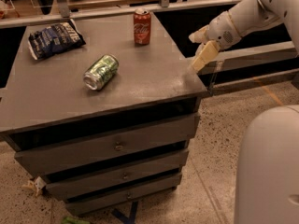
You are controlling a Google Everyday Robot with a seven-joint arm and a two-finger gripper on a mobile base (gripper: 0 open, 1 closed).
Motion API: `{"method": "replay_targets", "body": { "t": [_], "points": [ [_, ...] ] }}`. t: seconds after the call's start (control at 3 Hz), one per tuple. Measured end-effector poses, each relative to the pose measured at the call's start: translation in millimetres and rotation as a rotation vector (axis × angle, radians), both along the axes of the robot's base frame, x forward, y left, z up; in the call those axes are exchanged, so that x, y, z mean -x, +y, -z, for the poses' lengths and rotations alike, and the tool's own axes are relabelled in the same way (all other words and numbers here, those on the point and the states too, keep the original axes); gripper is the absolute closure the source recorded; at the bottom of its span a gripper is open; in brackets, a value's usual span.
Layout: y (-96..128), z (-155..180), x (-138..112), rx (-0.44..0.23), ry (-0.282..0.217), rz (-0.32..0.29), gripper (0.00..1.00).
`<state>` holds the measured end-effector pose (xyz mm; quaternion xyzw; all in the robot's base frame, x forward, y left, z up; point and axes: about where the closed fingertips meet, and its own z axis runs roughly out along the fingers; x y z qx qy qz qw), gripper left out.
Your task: Move coke can near blue chip bag
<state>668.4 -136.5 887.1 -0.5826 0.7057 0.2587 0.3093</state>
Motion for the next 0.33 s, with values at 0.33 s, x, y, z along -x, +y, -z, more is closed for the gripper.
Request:
{"method": "replay_targets", "body": {
  "t": [0.33],
  "points": [
    [0.1,0.1,-0.1,0.0,0.0,0.0,0.0]
  ]
}}
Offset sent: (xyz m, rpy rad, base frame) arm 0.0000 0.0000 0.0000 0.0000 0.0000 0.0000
